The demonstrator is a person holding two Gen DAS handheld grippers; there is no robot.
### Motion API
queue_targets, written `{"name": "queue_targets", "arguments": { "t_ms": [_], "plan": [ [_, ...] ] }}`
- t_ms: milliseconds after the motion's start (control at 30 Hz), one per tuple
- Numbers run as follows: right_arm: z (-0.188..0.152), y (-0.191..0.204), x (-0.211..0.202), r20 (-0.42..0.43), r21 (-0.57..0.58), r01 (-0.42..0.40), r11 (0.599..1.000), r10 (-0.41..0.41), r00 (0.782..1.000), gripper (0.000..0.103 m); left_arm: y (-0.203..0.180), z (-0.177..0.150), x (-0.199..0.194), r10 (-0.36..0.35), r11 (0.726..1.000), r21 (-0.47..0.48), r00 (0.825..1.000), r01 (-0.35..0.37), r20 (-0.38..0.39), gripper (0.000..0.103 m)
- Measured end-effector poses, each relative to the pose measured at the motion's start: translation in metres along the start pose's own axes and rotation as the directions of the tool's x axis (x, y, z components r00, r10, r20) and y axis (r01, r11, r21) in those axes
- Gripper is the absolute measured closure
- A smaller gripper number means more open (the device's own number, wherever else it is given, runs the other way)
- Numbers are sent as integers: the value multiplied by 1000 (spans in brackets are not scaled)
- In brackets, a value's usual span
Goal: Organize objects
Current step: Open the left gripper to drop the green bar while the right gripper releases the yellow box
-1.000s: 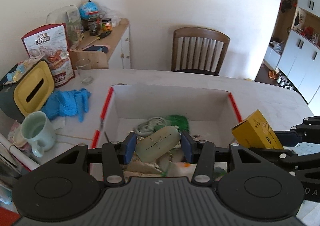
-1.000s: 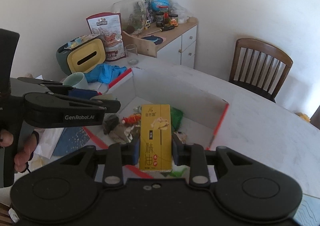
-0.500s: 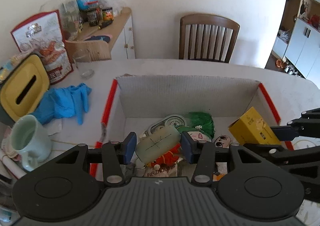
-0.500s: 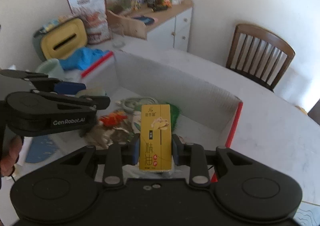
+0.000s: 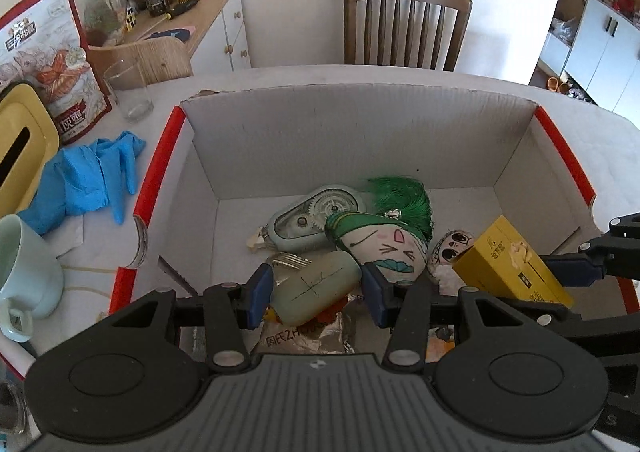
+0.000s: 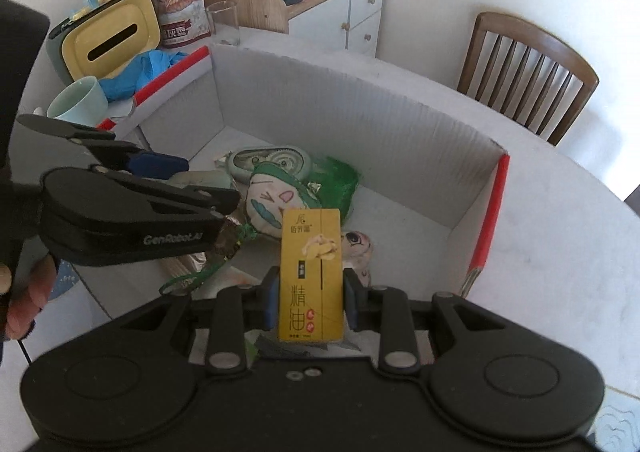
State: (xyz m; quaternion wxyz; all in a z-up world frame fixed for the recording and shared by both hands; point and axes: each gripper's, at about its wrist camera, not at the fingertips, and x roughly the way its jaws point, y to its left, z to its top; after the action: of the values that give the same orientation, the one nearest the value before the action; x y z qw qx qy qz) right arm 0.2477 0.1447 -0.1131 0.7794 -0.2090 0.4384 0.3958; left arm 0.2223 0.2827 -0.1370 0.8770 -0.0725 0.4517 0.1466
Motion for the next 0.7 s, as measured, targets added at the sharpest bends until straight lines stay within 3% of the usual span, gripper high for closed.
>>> {"name": "queue_targets", "arguments": {
  "t_ms": [367,567,700],
  "plan": [
    [-2,-4,-6,3,7,-17,1000,17,1000,72,1,0,-4,1,1000,-18,1000,-1,0,54],
    [-5,-3,-20,16,-7,-23,1000,23,1000,69,-2,-2,-20,-3,1000,-13,1000,3,31,39],
    [-8,-4,-32,32,-1,-30,1000,30,999,64,-4,-3,-31,-5,1000,-18,999,6,42,39]
  ]
}}
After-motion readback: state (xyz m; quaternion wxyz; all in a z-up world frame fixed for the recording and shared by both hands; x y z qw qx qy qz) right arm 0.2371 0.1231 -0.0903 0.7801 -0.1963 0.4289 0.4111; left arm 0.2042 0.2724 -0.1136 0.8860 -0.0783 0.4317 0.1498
